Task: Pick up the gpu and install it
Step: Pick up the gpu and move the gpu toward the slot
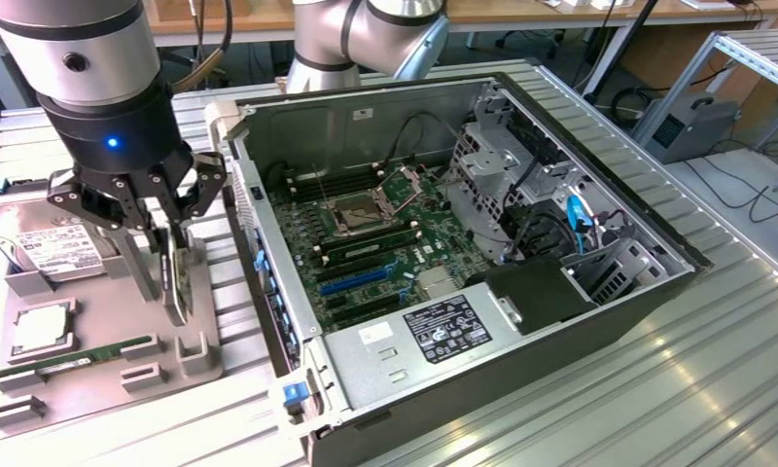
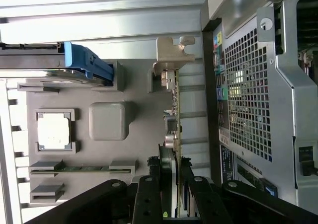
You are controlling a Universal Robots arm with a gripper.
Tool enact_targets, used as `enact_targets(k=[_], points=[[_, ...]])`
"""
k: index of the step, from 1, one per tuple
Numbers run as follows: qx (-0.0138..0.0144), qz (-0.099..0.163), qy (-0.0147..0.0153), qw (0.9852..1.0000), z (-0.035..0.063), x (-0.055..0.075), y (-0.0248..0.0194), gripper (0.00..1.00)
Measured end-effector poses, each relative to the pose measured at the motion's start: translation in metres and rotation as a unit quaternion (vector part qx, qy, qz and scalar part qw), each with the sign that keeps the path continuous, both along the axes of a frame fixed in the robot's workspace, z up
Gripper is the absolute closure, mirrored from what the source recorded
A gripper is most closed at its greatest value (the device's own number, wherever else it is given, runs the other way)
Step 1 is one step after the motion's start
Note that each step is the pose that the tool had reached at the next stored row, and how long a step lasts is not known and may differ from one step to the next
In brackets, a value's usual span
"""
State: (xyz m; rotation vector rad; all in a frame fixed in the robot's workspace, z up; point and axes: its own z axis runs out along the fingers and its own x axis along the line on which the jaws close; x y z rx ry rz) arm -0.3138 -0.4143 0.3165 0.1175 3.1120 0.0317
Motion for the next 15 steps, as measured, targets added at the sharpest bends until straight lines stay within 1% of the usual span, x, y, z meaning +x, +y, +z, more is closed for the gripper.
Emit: enact_targets(k=[15], points=[[-0.0001,0.000,0.0001,1.0000,0.0071,0.0000,0.0000,0.73]])
